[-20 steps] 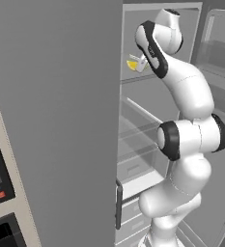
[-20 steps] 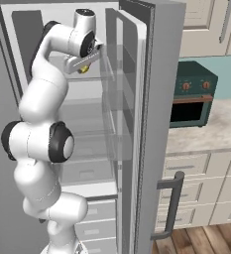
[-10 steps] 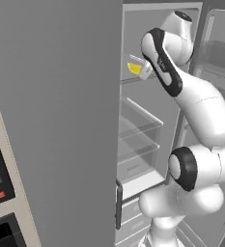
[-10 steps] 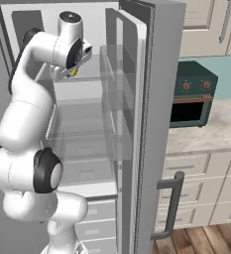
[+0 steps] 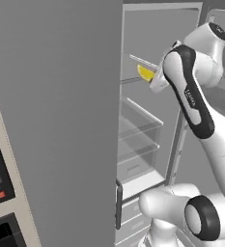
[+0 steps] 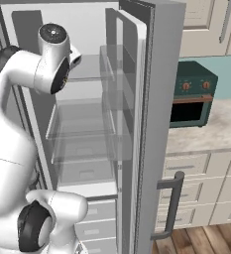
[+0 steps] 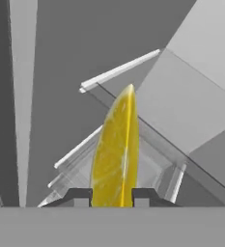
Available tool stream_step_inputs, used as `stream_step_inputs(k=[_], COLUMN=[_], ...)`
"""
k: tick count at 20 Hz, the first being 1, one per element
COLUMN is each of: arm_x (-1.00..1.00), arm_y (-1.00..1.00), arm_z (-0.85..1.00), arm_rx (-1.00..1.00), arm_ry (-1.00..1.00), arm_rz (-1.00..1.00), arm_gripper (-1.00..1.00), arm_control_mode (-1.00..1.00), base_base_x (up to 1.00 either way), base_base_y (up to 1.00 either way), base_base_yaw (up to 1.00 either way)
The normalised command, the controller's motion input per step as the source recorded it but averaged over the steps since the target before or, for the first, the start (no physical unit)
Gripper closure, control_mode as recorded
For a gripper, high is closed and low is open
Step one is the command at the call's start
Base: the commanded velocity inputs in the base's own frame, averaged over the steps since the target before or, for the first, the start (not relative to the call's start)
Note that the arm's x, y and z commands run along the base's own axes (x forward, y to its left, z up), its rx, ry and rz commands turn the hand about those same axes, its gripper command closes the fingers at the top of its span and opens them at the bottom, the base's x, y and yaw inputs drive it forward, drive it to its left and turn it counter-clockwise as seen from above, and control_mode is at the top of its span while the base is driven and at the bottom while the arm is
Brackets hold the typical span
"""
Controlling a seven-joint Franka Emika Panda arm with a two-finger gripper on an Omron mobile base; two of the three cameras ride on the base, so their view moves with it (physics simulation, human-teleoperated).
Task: There is a bowl on the dining counter. Grab a lemon wedge from the fridge and place it in the bowl. Then get the liquor bottle and glass cup from the cabinet and place them next to the bowl.
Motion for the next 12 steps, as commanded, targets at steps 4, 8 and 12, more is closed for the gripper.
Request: stream_step_inputs(k=[4,8,12], arm_x=[-1.0,-1.0,-1.0], arm_y=[0.0,-0.07,-0.16], arm_z=[0.31,0.12,0.07], arm_rx=[0.09,0.07,0.03], arm_ry=[-0.07,-0.06,-0.07], arm_rz=[-0.01,-0.02,-0.01], arm_gripper=[1.0,1.0,1.0], arm_control_mode=[-1.0,-1.0,-1.0], base_base_x=[0.0,0.0,0.0], base_base_y=[0.0,0.0,0.0], base_base_yaw=[0.0,0.0,0.0])
